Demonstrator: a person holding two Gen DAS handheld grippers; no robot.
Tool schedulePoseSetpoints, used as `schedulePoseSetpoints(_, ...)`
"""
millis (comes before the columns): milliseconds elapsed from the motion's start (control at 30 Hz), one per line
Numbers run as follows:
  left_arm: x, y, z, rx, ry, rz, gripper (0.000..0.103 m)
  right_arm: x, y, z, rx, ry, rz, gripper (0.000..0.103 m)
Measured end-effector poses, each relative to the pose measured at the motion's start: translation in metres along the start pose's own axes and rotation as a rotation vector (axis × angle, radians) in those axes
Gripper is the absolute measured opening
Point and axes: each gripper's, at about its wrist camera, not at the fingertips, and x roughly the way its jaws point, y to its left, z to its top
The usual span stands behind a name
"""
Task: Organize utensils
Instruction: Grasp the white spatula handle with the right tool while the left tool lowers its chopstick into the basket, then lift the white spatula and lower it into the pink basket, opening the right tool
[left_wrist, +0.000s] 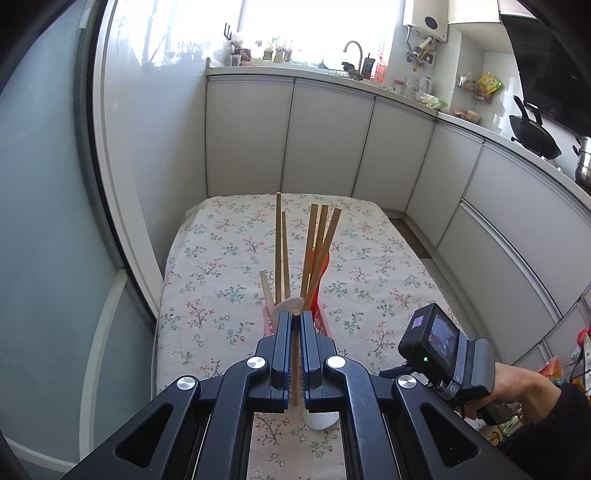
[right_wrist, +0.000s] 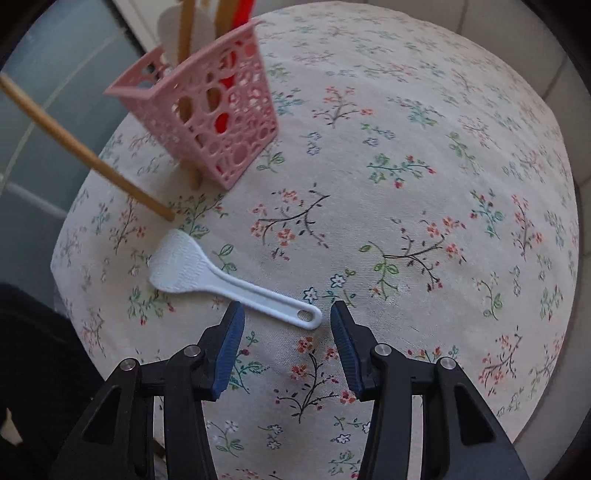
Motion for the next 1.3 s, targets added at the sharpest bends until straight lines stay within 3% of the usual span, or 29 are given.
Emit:
schedulePoseSetpoints(167,0.001,0.001,0.001,-0.001,-0.002,0.006,0.004,0.005,0.012,0.0,-0.121,-0.054,-0.085,0.048)
schedulePoseSetpoints(233,0.002,0.0,0.002,-0.002,-0.002,0.008,0.004,0.005,0.017,-0.002,-0.142,-0.057,-0.074,0.035)
schedulePoseSetpoints(400,0.002,0.0,0.002,-0.003,-0.003,0.01,0.004,0.0,0.024,-0.02,-0.155,-0.03,-0.033,0.021)
schedulePoseSetpoints(467,0.001,-0.001,0.001,0.001,-0.002,0.01,0.004,-0.002,0.027,-0.022,-0.126,-0.032,-0.001,0.007)
schedulePoseSetpoints(767,0.0,-0.002,0.0,0.002,-0.004,0.01,0.004,-0.011,0.035,-0.05,-0.098,-0.009,0.06,0.008)
schedulePoseSetpoints(800,0.0,-0.001,0.0,0.001,-0.005,0.011,0.004,-0.013,0.035,-0.052,-0.096,-0.017,0.063,0.012)
schedulePoseSetpoints(900,-0.001,0.0,0.001,-0.002,-0.01,0.017,0.004,-0.015,0.028,-0.043,-0.095,-0.035,0.064,0.039)
schedulePoseSetpoints(933,-0.001,0.001,0.001,-0.002,-0.01,0.02,0.004,-0.013,0.029,-0.042,-0.103,-0.035,0.054,0.042)
schedulePoseSetpoints(1033,-0.001,0.001,0.002,-0.002,-0.012,0.029,0.004,-0.003,0.032,-0.037,-0.122,-0.007,0.015,0.042)
schedulePoseSetpoints(1067,-0.001,0.002,0.002,-0.003,-0.013,0.03,0.004,-0.004,0.036,-0.037,-0.147,-0.036,-0.001,0.041)
schedulePoseSetpoints(1100,-0.001,0.003,0.002,-0.004,-0.014,0.03,0.004,-0.001,0.041,-0.036,-0.162,-0.03,-0.027,0.033)
schedulePoseSetpoints(1133,-0.001,0.003,0.002,-0.006,-0.015,0.031,0.004,-0.001,0.043,-0.036,-0.177,-0.032,-0.041,0.017)
schedulePoseSetpoints(1300,-0.006,0.004,0.003,-0.019,-0.037,0.033,0.004,-0.014,0.036,-0.035,-0.143,-0.051,-0.024,0.016)
